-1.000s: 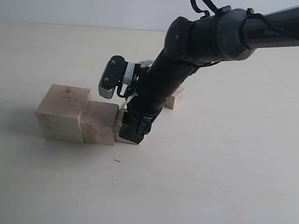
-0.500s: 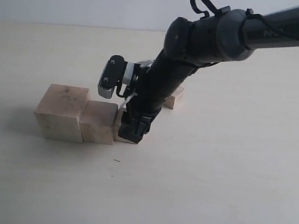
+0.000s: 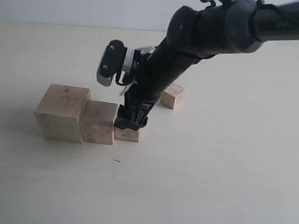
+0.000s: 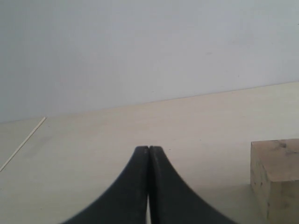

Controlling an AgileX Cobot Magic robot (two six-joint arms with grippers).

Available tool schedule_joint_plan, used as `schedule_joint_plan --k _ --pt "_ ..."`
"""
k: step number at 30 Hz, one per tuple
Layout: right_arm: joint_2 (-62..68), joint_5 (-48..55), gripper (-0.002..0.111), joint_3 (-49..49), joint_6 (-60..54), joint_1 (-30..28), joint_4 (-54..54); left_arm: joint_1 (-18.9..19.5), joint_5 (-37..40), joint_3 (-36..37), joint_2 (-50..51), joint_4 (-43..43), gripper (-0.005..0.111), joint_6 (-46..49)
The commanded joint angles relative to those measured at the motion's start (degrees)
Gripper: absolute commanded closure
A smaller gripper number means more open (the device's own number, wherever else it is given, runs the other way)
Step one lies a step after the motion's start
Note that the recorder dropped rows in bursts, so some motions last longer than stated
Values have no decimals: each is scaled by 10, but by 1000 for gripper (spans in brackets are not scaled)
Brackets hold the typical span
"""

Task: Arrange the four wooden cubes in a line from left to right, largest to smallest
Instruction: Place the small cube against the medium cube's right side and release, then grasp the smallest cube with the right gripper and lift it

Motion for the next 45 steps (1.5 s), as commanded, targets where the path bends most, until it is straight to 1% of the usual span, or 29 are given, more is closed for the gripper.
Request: schedule_joint_plan --k 1,3,4,5,6,7,9,12,17,20,24,25,26,27,29,33,34,39,42,45 --pt "-71 9 21 1 35 1 -5 1 -2 0 -4 -1 107 -1" --pt "-112 23 21 1 61 1 -33 1 -2 0 -4 -1 107 -1" --pt "-133 25 21 1 97 1 -65 1 -2 0 -4 -1 107 -1" --pt "-169 20 21 1 171 -4 -138 1 -2 0 -4 -1 107 -1" --pt "-187 18 21 1 230 -9 -178 1 -2 0 -4 -1 107 -1" --pt "-203 18 21 1 306 -25 -235 1 -2 0 -4 -1 107 -1" --pt "-202 12 21 1 426 -62 -264 1 -2 0 -4 -1 107 -1" --pt "-156 3 21 1 512 -91 -257 1 -2 0 -4 -1 107 -1" --pt "-63 1 21 1 501 -89 -257 1 -2 0 -4 -1 107 -1" --pt "-21 -20 21 1 499 -89 -257 1 -2 0 -4 -1 107 -1" --pt "13 -46 21 1 499 -89 -257 1 -2 0 -4 -1 107 -1" --pt "19 -49 23 1 494 -89 -257 1 -2 0 -4 -1 107 -1" --pt "24 -50 26 1 484 -89 -257 1 -2 0 -4 -1 107 -1" --pt "27 -54 32 1 466 -89 -257 1 -2 0 -4 -1 107 -1" --pt "29 -55 53 1 448 -89 -257 1 -2 0 -4 -1 107 -1" --pt "3 -36 109 1 448 -89 -263 1 -2 0 -4 -1 107 -1" --pt "-12 -22 107 1 443 -89 -264 1 -2 0 -4 -1 107 -1" --pt "-104 62 107 12 379 -89 -248 1 -2 0 -4 -1 107 -1" --pt "-155 87 107 50 281 -89 -184 1 -2 0 -4 -1 107 -1" --pt "-174 90 107 101 169 -86 -112 1 -2 0 -4 -1 107 -1"
